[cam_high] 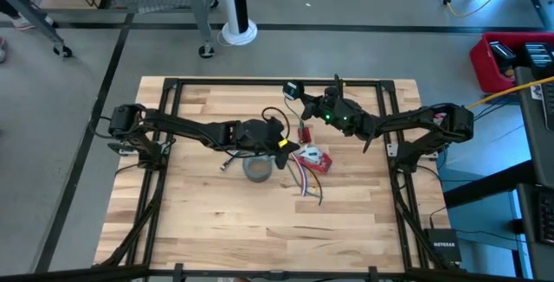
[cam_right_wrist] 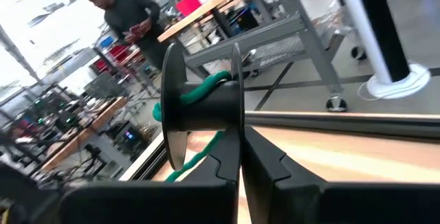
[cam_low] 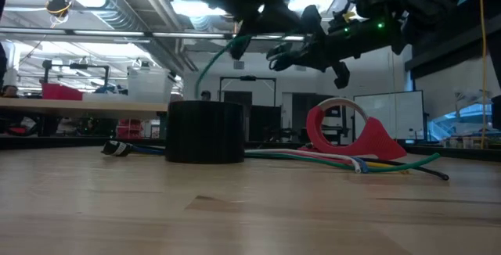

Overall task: Coil cords
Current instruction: Coil the green wire onto the black spool

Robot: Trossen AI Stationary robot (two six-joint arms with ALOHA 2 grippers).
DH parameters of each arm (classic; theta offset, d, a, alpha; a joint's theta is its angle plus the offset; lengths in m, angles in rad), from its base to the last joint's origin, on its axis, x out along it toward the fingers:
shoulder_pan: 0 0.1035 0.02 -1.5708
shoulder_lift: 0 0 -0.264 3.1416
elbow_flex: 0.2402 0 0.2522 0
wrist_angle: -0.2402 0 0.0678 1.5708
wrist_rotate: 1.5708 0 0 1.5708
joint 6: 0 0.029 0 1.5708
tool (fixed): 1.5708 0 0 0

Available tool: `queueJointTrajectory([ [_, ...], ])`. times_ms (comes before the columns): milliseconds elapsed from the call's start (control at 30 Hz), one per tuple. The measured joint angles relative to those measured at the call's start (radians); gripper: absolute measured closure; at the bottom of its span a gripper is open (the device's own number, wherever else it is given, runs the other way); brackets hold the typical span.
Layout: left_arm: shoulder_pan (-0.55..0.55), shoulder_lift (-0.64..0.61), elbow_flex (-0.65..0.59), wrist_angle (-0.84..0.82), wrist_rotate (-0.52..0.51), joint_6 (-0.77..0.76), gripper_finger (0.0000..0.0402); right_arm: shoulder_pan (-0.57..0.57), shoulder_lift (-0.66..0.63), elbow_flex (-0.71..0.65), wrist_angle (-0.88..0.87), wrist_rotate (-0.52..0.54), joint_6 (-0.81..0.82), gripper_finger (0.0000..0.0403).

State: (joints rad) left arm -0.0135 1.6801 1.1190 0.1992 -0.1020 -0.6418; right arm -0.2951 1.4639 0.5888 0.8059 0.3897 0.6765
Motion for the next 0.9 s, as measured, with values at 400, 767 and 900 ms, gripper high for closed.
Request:
queueJointTrajectory([
  [400,0.001,0.009,0.123,-0.195,0.066,0.093,0.0400,0.000,0.000,0.000,-0.090,-0.235,0.000,0.0395],
  [767,0.004,-0.006,0.186,-0.373,0.069,0.104,0.0400,0.000,0.000,0.000,-0.205,-0.306,-0.001,0.0395],
  [900,0.019,-0.039,0.187,-0.392,0.065,0.119,0.0400,0.000,0.000,0.000,-0.207,-0.360,-0.001,0.0395],
])
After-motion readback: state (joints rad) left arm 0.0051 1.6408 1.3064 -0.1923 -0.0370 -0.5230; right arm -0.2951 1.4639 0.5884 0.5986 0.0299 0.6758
